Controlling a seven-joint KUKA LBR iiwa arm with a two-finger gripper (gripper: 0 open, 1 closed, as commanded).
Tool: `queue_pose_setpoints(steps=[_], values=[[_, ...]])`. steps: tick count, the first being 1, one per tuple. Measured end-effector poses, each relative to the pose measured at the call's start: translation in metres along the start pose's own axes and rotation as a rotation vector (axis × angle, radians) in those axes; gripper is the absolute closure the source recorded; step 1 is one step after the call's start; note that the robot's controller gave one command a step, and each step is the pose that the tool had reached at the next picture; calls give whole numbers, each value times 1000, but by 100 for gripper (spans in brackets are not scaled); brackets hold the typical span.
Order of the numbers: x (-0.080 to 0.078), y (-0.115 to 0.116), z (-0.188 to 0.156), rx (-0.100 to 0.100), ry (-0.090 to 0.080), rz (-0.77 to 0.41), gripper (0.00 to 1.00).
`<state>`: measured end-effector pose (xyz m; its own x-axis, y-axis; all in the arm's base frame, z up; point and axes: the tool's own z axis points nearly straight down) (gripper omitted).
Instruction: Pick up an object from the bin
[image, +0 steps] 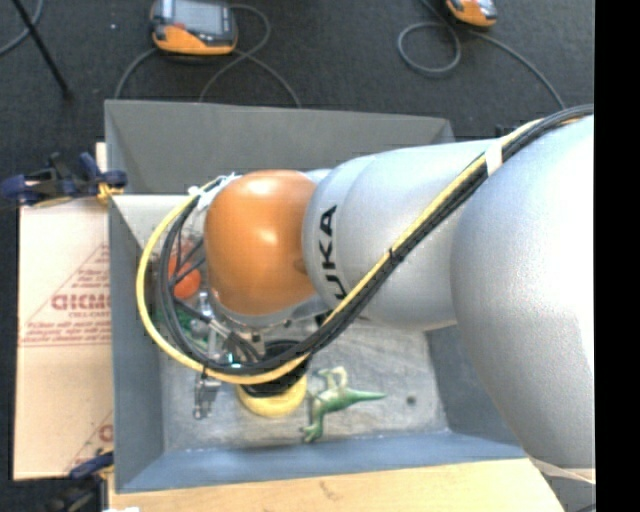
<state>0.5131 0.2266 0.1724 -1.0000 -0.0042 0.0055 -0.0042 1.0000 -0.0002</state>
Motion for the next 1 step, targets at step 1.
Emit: queue_pose_setpoints(steps=[1], values=[[-2, -1, -4, -2, -8, 4, 0]])
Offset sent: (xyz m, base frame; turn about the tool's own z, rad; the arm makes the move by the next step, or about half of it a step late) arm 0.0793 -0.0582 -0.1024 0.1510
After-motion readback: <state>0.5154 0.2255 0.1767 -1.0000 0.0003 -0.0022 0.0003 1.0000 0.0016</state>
